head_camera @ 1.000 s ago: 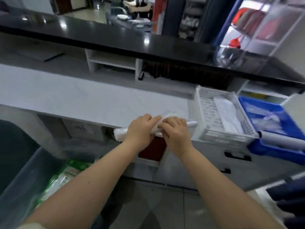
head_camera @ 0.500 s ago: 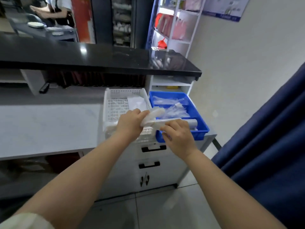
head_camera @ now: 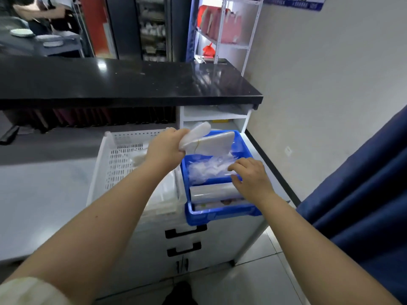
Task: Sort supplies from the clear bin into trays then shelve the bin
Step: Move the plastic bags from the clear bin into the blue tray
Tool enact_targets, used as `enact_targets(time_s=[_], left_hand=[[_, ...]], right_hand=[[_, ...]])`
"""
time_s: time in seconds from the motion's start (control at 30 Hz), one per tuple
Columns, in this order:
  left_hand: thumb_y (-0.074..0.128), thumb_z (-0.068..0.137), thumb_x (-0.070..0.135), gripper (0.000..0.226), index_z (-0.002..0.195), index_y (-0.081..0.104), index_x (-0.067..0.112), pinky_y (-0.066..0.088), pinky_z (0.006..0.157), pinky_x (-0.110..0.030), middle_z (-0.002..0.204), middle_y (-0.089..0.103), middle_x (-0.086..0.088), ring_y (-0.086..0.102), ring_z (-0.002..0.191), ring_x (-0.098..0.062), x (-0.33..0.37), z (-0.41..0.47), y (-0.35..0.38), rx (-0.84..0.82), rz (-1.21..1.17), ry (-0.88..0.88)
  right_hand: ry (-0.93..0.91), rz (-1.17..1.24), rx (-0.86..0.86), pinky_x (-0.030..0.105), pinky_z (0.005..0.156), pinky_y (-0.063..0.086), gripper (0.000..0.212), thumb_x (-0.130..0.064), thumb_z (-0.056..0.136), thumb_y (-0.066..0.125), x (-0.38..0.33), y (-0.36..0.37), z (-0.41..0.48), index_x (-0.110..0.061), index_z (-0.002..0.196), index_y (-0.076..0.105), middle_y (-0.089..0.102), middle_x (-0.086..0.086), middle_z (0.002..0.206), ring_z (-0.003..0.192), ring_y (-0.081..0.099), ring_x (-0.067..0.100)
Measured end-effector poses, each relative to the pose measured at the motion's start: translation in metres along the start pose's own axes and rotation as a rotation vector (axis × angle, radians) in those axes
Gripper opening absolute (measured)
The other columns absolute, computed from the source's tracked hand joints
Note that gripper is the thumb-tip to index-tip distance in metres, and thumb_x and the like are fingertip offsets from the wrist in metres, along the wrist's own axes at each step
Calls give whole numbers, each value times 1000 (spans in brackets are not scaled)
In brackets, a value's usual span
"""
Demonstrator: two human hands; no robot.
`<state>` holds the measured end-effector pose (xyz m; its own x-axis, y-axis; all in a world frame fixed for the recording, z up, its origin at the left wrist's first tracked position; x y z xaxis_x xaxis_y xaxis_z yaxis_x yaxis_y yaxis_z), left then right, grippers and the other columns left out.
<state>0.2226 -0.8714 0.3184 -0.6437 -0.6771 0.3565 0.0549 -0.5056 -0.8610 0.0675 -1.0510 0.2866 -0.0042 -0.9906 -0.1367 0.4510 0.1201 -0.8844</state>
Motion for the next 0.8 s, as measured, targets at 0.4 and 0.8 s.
enact_targets(time_s=[0.4, 0.8], left_hand=[[64, 77, 23, 55, 128, 51, 39, 43, 71, -32, 114, 62, 1, 60, 96, -25, -29, 123, 83, -133, -70, 12], [65, 81, 24, 56, 131, 47, 39, 47, 72, -34, 109, 59, 3, 56, 91, -19, -36, 130, 101, -117, -107, -73]], right_hand=[[-30, 30, -635, 39, 106, 35, 66, -23, 72, 78, 64, 137, 97, -36, 131, 51, 47, -4, 142, 126, 41, 24], [-133, -77, -867, 50, 107, 28, 49, -43, 77, 65, 70, 192, 107, -30, 123, 52, 53, 6, 133, 126, 40, 34]])
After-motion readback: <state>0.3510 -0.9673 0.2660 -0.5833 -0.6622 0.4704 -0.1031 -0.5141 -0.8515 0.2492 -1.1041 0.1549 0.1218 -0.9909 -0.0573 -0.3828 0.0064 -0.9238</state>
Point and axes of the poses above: each hand's wrist, its own z-axis towards the middle knuckle, its own y-axis out of the palm, x = y × z, the point moved 5 cm from there along z, towards the middle knuckle
